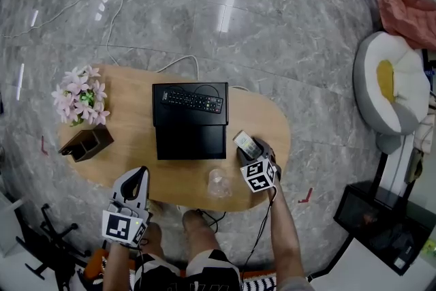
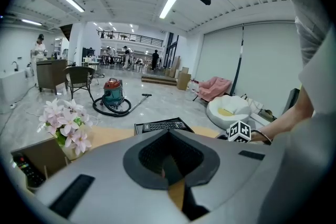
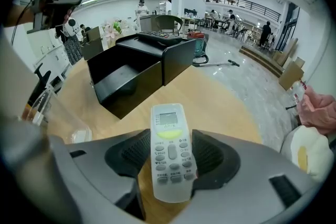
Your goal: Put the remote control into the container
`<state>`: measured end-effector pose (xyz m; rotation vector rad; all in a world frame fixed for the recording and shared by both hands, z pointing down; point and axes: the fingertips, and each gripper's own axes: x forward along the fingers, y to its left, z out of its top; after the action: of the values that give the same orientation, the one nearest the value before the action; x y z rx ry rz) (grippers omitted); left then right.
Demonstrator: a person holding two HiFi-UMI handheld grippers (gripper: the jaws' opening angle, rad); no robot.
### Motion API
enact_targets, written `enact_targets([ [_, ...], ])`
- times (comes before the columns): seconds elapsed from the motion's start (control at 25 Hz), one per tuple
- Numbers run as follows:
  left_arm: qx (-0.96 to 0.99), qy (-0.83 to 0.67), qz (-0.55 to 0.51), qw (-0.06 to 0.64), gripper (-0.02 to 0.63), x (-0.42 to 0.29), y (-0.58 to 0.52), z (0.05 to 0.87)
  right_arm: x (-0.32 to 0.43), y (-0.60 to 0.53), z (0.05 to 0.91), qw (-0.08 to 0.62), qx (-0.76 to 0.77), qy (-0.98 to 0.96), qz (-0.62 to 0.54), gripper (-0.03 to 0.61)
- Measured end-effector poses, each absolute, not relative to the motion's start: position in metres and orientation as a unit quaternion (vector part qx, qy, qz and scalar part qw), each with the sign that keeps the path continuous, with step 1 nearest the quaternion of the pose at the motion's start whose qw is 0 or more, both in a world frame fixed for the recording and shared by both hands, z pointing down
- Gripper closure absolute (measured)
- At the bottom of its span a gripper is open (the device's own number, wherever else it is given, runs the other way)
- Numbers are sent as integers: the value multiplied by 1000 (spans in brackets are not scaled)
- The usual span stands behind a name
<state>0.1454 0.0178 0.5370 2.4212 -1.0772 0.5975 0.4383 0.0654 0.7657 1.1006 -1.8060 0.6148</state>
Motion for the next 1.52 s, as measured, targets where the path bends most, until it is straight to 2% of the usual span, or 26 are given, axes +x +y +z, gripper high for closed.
enact_targets([
  [0.6, 865, -402, 211, 216, 607, 130, 16, 537, 438, 62, 772, 502, 415, -713, 259, 345],
  [1.0, 867, -402, 207, 210, 606, 116, 16, 529, 436, 64, 752, 470, 462, -703, 266, 345],
  [1.52, 873, -403, 194, 194, 606, 99, 15, 498, 419, 46, 682, 412, 513, -711, 247, 345],
])
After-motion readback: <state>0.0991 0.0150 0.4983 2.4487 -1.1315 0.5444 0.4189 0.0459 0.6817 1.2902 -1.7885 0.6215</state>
